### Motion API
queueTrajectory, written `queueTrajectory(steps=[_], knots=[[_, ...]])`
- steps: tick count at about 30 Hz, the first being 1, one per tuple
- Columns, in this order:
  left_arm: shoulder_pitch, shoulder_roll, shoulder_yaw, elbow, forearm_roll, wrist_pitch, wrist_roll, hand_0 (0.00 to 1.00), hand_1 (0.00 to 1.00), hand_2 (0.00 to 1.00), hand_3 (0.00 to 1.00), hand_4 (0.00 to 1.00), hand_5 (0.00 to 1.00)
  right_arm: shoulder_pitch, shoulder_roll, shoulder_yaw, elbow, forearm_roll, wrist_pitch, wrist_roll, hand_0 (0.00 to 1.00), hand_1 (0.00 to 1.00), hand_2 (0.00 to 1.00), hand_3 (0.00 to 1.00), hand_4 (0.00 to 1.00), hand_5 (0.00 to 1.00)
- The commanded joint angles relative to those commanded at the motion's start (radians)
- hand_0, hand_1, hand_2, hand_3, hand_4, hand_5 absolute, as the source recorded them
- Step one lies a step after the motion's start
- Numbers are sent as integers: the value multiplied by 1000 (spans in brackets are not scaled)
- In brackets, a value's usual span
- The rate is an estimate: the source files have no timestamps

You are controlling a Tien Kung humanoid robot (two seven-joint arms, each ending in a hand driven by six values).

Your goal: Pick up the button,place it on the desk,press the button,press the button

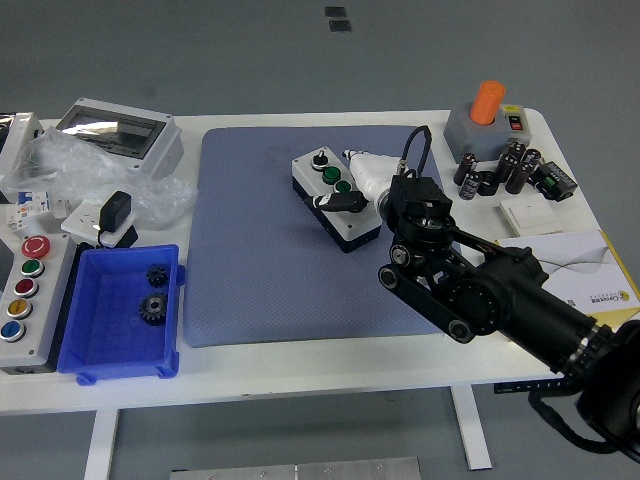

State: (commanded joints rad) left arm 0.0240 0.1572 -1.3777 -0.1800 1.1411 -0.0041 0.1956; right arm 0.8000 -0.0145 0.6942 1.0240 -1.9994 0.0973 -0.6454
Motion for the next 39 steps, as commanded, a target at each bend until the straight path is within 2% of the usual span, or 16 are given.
queueTrajectory(steps=[10, 17, 22, 31, 32, 39], knots=[[0, -3, -6, 0, -3, -20, -18, 644, 553, 509, 571, 567, 206, -9, 14, 0, -50, 27, -21, 0, 628, 812, 998, 998, 998, 881], [0, -3, -32, 0, -7, 12, -114, 643, 551, 509, 570, 558, 188, 0, 14, 29, -80, 33, -23, 0, 622, 815, 998, 998, 998, 870], [-1, -1, -45, 0, -2, 10, -138, 644, 551, 511, 571, 545, 167, 0, 14, 14, -87, 67, -39, 0, 624, 819, 998, 998, 998, 859], [0, 0, -45, 0, 1, -10, -130, 644, 558, 535, 574, 535, 156, 7, 14, -12, -114, 124, -63, 0, 631, 818, 998, 998, 998, 852], [0, 0, -44, 0, 1, -11, -125, 648, 568, 552, 577, 531, 140, 7, 14, -16, -118, 131, -64, 0, 615, 808, 998, 998, 998, 826], [2, 1, -26, 0, 1, -4, -44, 649, 571, 558, 571, 537, 124, 10, 14, -50, -125, 166, -57, 0, 615, 803, 998, 998, 998, 820]])
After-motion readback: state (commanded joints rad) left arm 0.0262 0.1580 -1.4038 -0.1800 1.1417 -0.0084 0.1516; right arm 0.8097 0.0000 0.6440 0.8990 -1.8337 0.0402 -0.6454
